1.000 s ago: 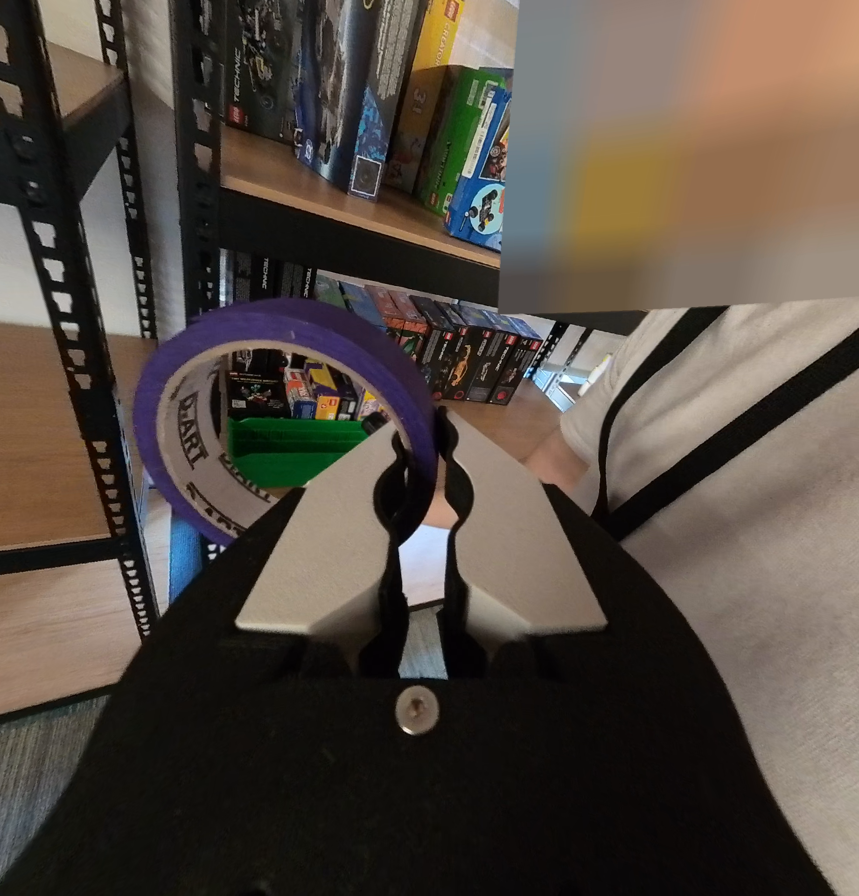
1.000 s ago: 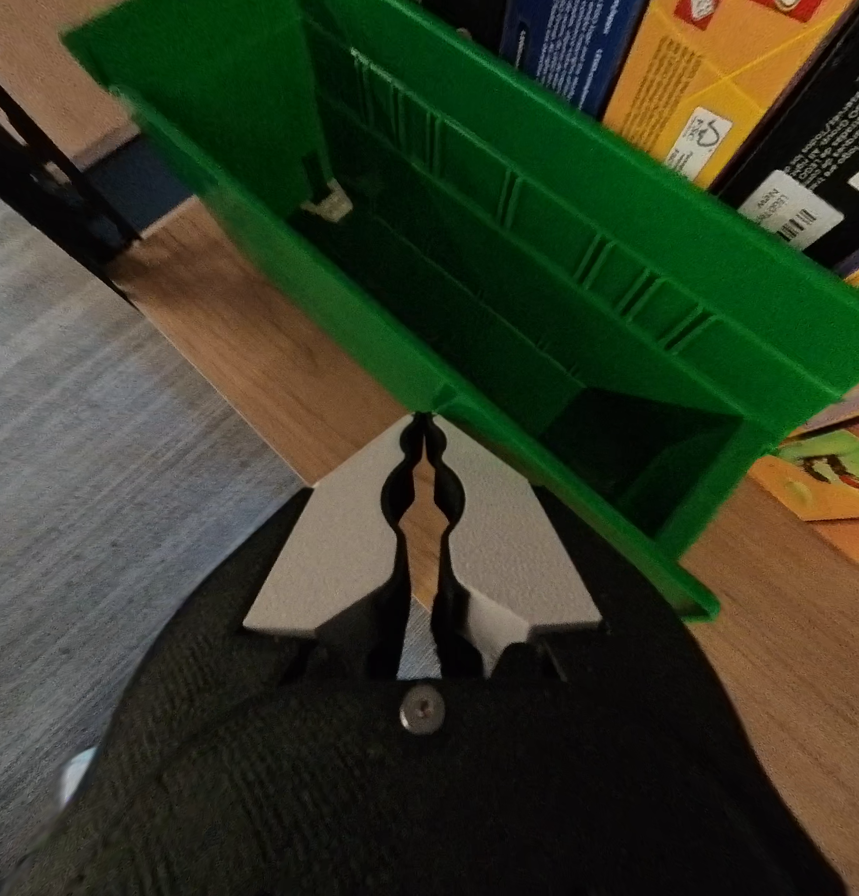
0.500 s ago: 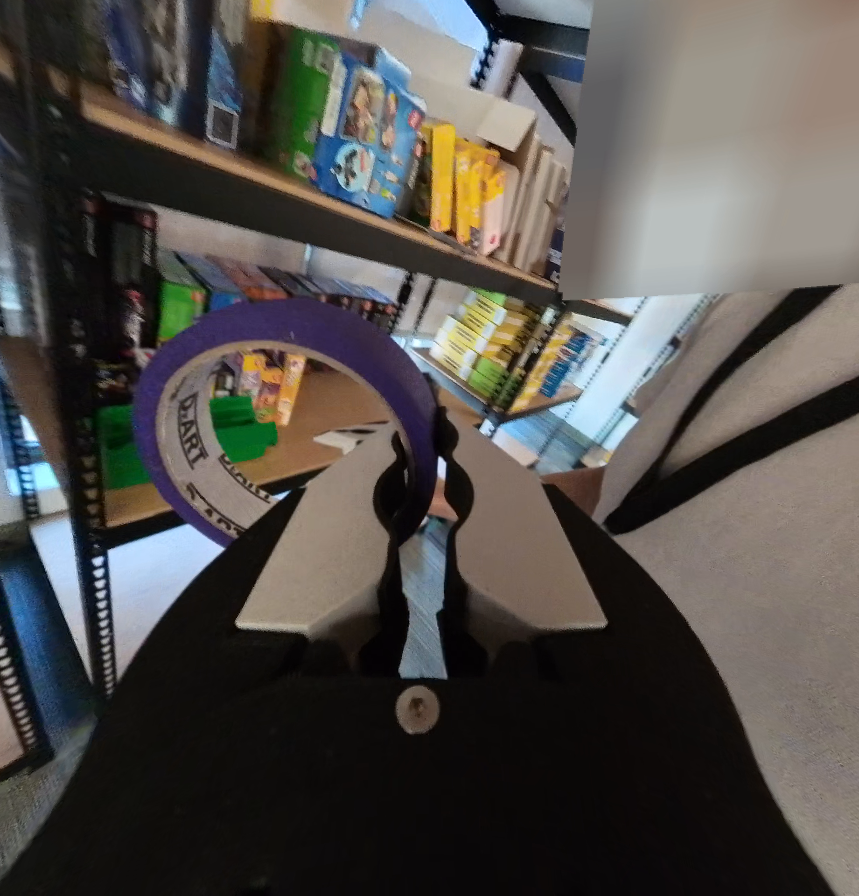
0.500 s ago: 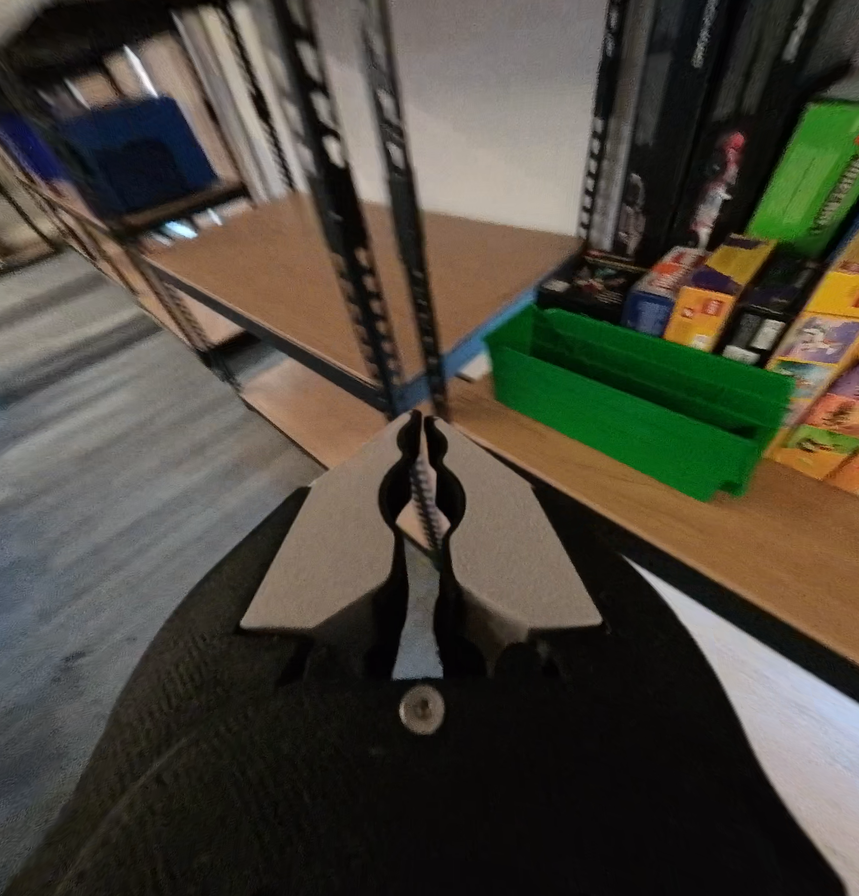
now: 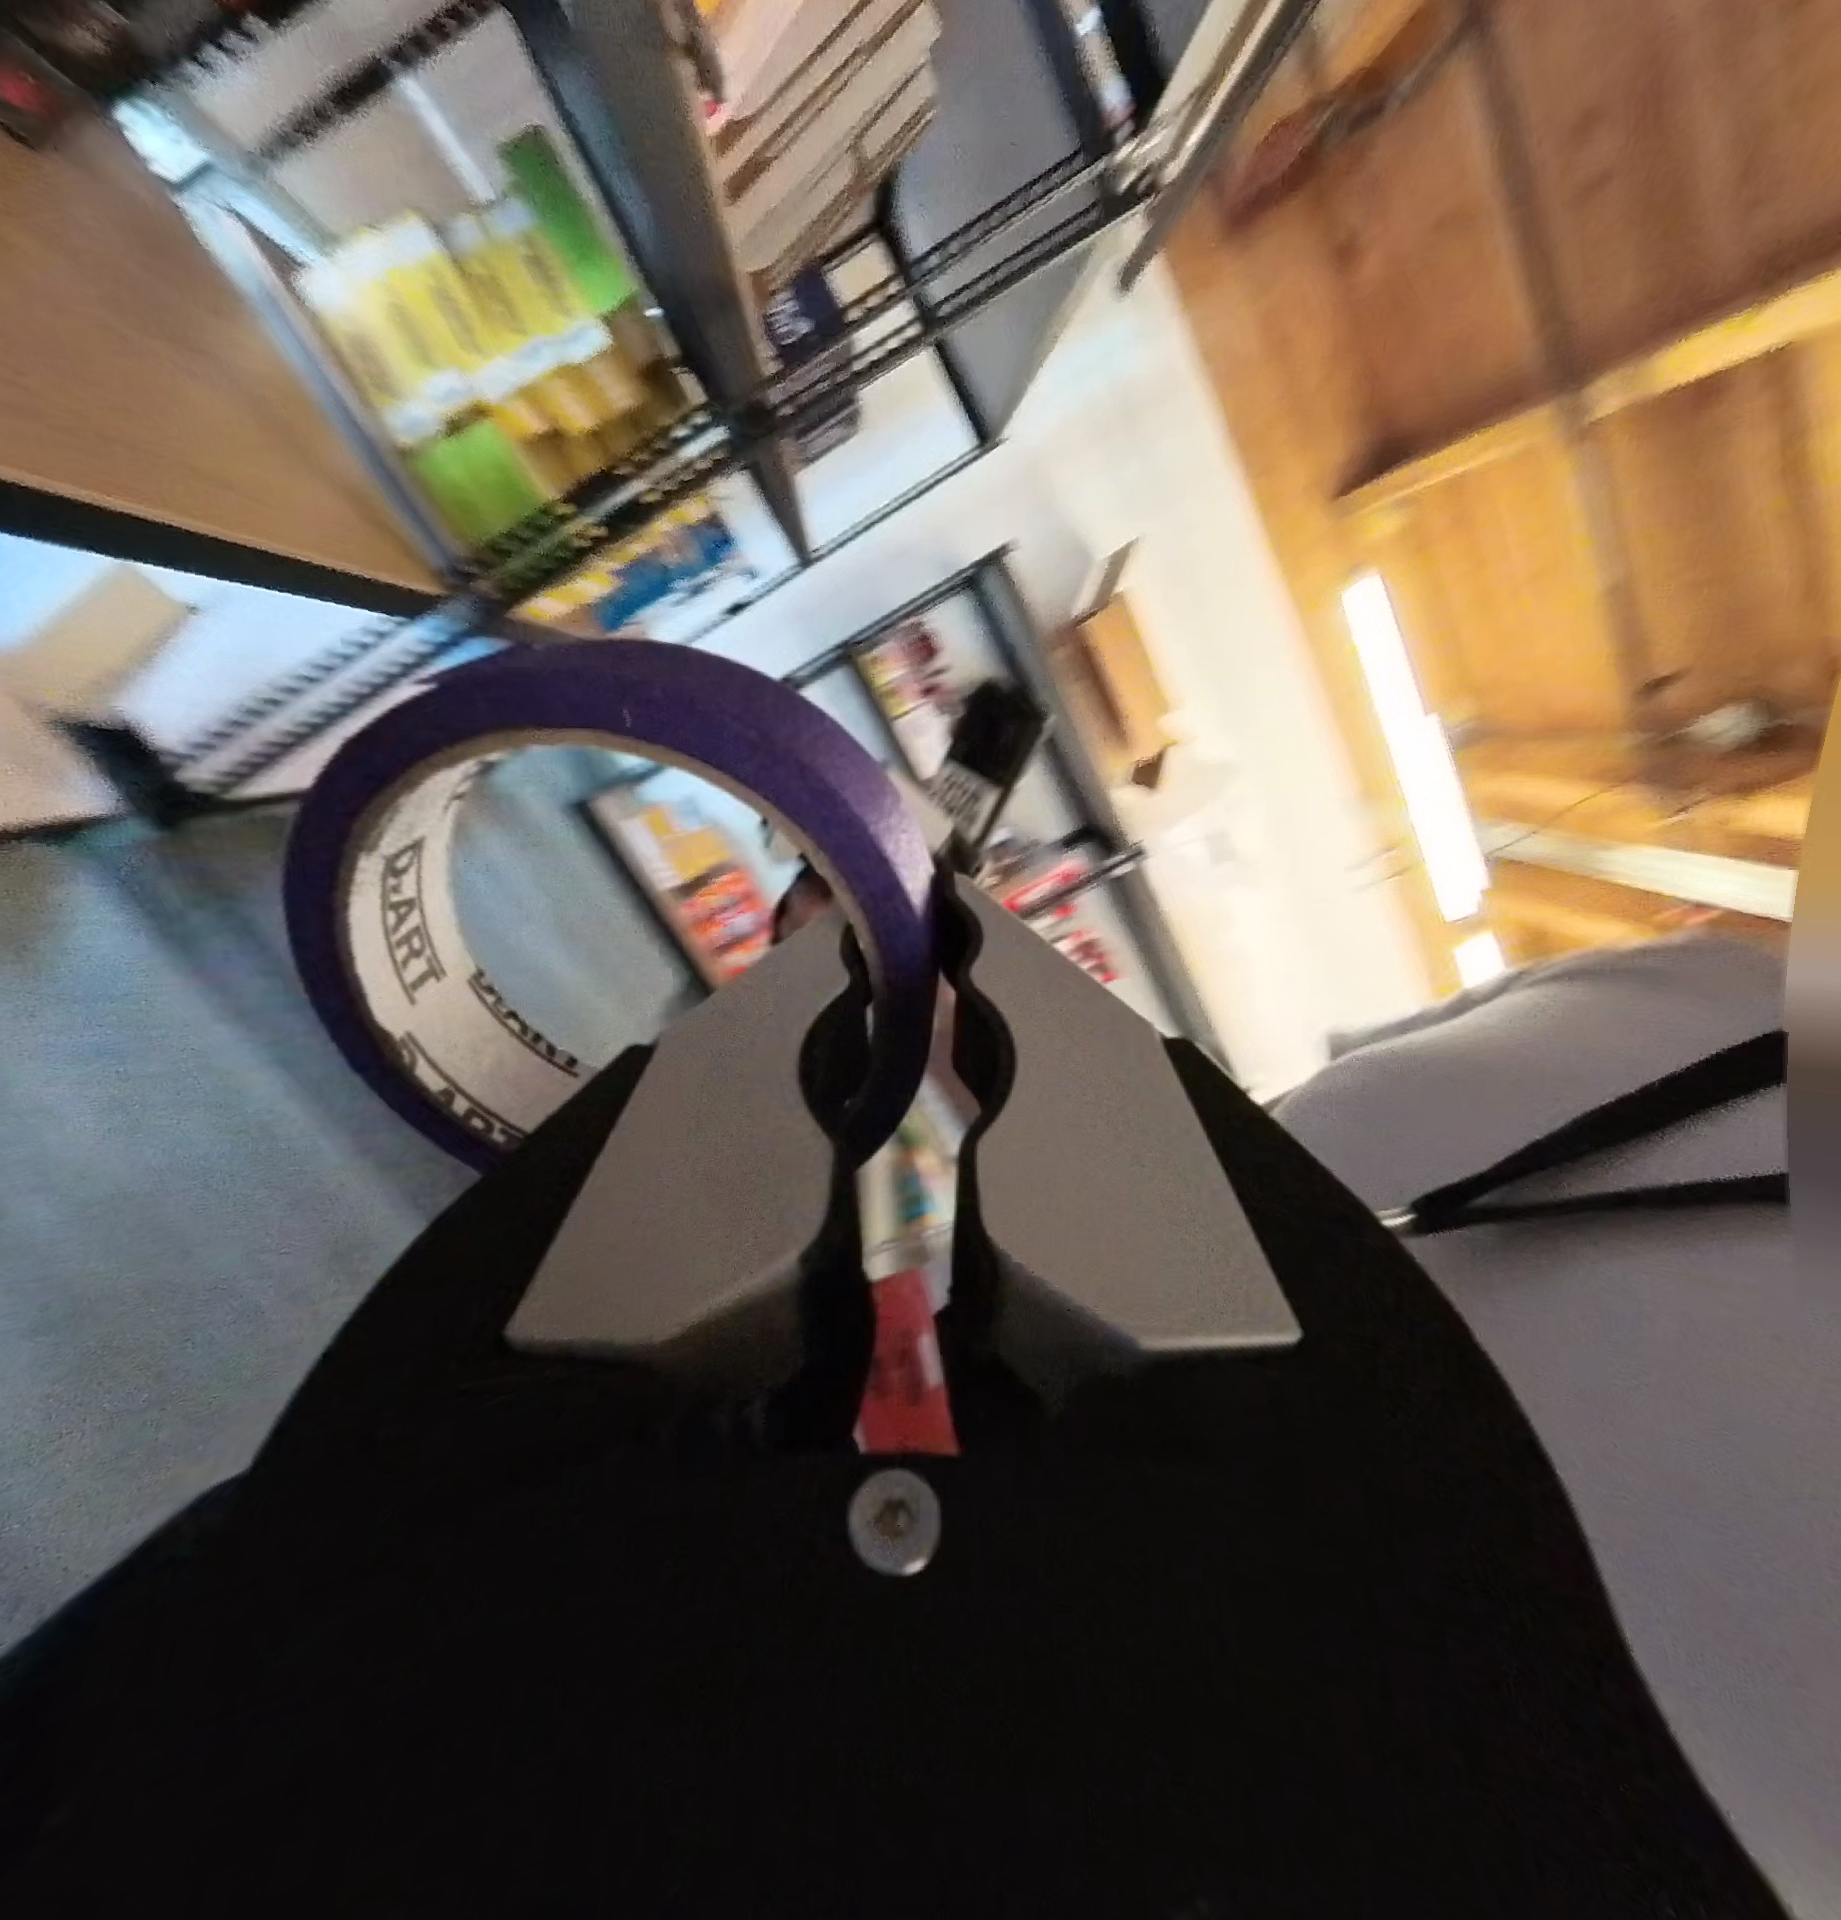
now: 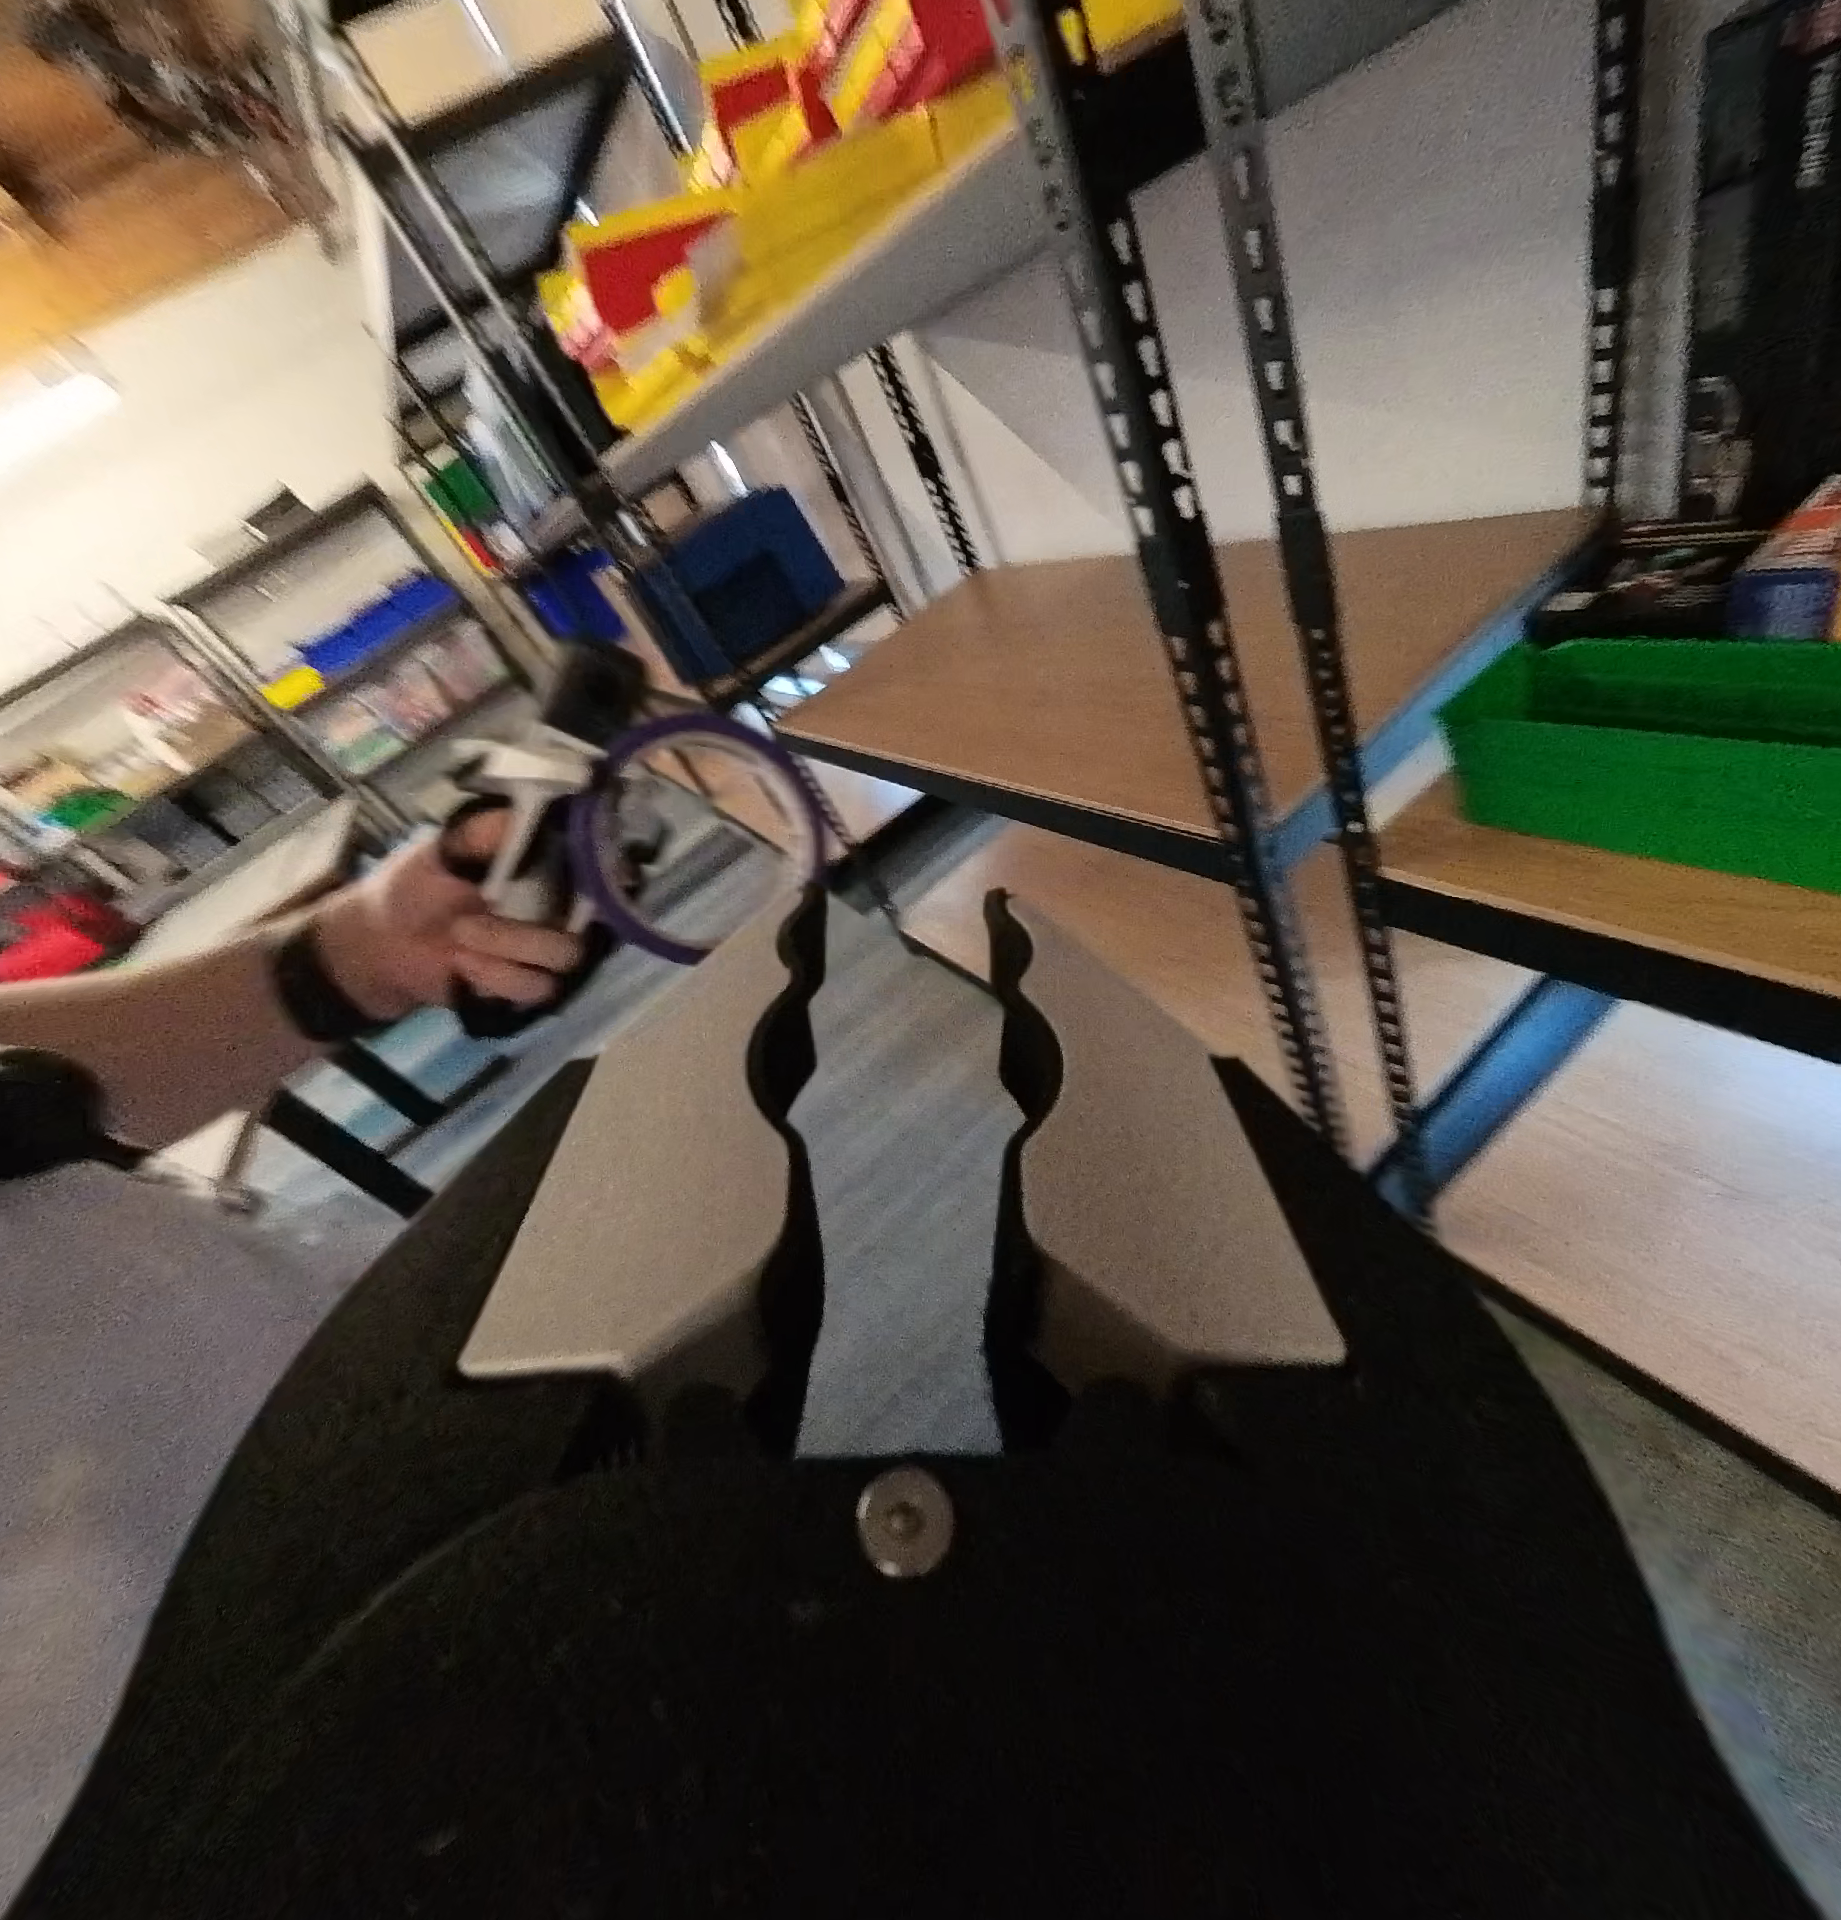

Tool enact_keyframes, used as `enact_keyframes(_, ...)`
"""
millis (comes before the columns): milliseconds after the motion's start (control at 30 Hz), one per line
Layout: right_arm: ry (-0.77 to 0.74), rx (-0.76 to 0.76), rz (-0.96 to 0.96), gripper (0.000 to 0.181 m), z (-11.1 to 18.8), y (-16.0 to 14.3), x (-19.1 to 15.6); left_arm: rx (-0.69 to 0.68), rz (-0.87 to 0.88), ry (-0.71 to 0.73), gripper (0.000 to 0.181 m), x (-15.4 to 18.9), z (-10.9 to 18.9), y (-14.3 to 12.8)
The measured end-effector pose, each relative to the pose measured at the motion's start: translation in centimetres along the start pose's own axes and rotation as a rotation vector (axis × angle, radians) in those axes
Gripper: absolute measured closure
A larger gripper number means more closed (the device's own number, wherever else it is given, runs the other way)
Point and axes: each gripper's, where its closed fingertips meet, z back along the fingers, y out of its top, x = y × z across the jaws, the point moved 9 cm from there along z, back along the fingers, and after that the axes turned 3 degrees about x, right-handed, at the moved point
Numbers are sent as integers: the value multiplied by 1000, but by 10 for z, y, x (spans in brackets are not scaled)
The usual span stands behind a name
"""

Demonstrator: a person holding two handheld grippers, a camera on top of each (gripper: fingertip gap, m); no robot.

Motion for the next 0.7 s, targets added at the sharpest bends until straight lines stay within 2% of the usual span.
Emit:
enact_keyframes(167, 217, -8, -85, 151, -11, -14, -39, 122, 226, -134, 175, -3, -34, -3)
enact_keyframes(267, 343, -38, -61, 145, -12, -8, -54, 177, 240, -168, 175, 6, -56, -9)
enact_keyframes(400, 404, -122, 28, 145, 10, 4, -56, 194, 169, -117, 175, 23, -86, -33)
enact_keyframes(467, 428, -143, 45, 145, 30, 5, -50, 174, 88, -10, 175, 31, -97, -55)
enact_keyframes(533, 423, -184, 37, 146, 49, -5, -33, 118, -30, 217, 175, 31, -98, -82)
enact_keyframes(633, 441, -282, -48, 148, 67, -26, -8, -9, -196, 646, 175, 32, -78, -127)
enact_keyframes(700, 485, -328, -67, 150, 69, -32, -3, -31, -246, 831, 175, 44, -58, -156)
